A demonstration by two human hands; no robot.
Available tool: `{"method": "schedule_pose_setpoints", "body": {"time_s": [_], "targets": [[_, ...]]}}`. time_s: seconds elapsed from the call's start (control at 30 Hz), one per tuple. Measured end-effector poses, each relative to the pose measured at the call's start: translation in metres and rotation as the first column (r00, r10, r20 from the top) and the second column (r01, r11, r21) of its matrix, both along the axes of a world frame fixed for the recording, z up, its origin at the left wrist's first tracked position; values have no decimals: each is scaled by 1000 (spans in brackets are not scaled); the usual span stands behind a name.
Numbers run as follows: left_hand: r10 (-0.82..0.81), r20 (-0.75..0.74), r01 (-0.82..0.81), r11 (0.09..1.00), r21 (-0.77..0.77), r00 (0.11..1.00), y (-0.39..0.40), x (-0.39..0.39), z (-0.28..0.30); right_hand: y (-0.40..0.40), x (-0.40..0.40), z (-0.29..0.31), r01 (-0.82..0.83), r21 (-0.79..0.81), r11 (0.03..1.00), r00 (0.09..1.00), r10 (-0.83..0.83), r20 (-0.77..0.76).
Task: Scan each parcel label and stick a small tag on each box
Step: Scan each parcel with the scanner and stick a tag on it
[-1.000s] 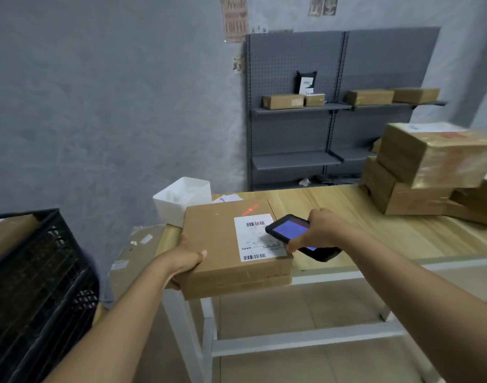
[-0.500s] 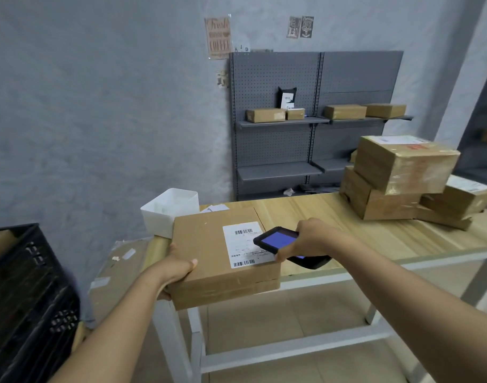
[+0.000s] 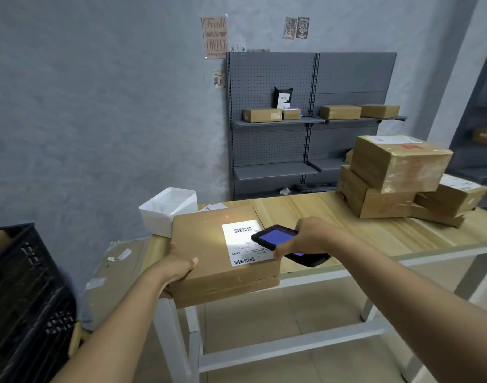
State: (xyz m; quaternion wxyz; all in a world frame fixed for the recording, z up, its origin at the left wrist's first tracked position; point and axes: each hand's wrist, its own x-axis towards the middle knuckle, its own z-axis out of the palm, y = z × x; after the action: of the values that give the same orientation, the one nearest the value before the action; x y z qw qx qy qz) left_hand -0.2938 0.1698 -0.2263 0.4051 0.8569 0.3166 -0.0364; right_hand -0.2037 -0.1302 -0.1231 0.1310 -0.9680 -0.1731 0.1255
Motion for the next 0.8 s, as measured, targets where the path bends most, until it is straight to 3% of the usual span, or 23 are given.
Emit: {"method": "schedule_pose_setpoints", "body": {"time_s": [0.57,0.8], "targets": [[36,61,-38,999,28,998,-33,-31,3,4,-28,14,50,-72,996,999,-49,12],[11,100,-12,1000,9,995,-37,-37,5,2,-37,15,82,-43,996,991,-77,105]]}}
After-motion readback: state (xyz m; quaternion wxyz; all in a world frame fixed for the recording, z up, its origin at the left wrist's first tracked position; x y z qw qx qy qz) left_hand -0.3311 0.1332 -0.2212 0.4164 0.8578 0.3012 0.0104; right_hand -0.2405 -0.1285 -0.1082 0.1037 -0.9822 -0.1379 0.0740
